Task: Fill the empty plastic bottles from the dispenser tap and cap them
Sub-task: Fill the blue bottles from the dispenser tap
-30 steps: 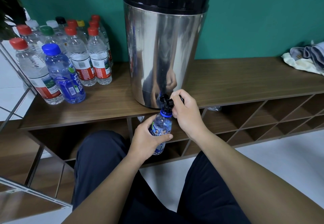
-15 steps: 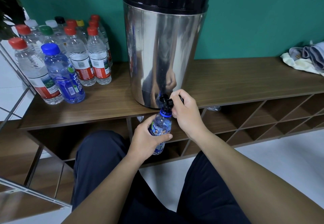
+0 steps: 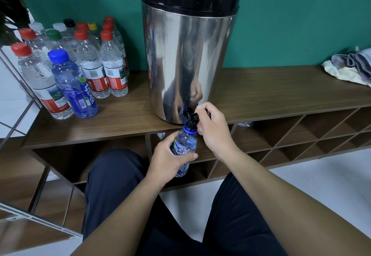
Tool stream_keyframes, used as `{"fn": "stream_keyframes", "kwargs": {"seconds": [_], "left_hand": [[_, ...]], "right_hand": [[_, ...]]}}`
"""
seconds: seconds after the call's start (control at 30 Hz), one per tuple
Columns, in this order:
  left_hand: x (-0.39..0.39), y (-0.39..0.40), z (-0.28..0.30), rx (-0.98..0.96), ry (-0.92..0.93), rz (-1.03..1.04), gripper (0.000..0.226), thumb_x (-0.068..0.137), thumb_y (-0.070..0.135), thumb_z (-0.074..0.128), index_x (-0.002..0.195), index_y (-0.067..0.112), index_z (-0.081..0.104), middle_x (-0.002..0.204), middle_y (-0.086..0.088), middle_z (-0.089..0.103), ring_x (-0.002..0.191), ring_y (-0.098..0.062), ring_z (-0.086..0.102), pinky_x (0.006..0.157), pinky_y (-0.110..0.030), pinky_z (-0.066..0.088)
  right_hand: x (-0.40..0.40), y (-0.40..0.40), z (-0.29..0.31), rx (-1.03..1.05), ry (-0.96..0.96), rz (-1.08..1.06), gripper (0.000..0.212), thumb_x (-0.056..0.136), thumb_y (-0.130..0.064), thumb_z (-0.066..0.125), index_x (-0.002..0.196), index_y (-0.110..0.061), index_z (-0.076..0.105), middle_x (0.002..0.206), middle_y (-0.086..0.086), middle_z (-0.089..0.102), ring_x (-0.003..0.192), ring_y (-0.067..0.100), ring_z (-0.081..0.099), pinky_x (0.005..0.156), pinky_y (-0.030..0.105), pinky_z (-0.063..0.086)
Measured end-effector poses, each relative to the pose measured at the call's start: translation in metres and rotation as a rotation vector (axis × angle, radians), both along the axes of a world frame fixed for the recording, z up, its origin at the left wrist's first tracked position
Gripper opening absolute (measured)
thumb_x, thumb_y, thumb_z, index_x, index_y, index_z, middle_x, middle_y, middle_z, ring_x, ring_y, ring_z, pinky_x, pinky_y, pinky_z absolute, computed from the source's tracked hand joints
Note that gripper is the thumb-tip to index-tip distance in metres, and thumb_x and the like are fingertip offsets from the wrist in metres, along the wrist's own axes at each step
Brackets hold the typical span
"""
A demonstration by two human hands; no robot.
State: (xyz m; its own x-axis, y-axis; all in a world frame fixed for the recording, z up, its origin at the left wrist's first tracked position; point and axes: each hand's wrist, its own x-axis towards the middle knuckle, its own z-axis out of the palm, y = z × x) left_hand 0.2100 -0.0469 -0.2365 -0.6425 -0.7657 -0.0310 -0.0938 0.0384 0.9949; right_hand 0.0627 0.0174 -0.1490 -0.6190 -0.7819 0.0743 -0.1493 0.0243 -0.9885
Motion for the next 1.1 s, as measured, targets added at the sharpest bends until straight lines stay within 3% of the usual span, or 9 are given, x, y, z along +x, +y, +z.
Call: {"fn": "stream_keyframes", "kwargs": {"seconds": [0.47, 0.83, 1.1], "left_hand": [[-0.0005, -0.0007, -0.0006, 0.003, -0.009, -0.003, 0.078, 0.076, 0.015, 0.104, 0.143, 0.031, 0.069, 0.122, 0.013, 0.082, 0.114, -0.009, 0.079, 0.108, -0.044, 0.062], [-0.0006, -0.0019, -0.0036, -0.009, -0.012, -0.003, 0.079, 0.075, 0.016, 0.105, 0.144, 0.032, 0.069, 0.123, 0.012, 0.082, 0.114, -0.011, 0.079, 0.107, -0.046, 0.063], [-0.0004, -0.0021, -0.0049, -0.012, -0.01, 0.002, 0.08, 0.074, 0.015, 0.105, 0.144, 0.032, 0.069, 0.122, 0.012, 0.082, 0.114, -0.01, 0.079, 0.108, -0.044, 0.062]], "right_hand": [[0.0006, 0.001, 0.0016, 0.005, 0.007, 0.002, 0.027, 0.116, -0.027, 0.053, 0.093, -0.014, 0.06, 0.061, -0.01, 0.044, 0.059, 0.013, 0.038, 0.06, 0.032, 0.036], [-0.0015, -0.0015, -0.0021, -0.015, 0.003, -0.009, 0.028, 0.115, -0.025, 0.054, 0.098, -0.003, 0.057, 0.063, -0.004, 0.038, 0.059, 0.017, 0.032, 0.058, 0.035, 0.03], [-0.0017, -0.0015, -0.0032, -0.014, -0.004, -0.001, 0.027, 0.116, -0.027, 0.054, 0.096, -0.01, 0.06, 0.063, -0.005, 0.04, 0.059, 0.017, 0.034, 0.058, 0.034, 0.032]]}}
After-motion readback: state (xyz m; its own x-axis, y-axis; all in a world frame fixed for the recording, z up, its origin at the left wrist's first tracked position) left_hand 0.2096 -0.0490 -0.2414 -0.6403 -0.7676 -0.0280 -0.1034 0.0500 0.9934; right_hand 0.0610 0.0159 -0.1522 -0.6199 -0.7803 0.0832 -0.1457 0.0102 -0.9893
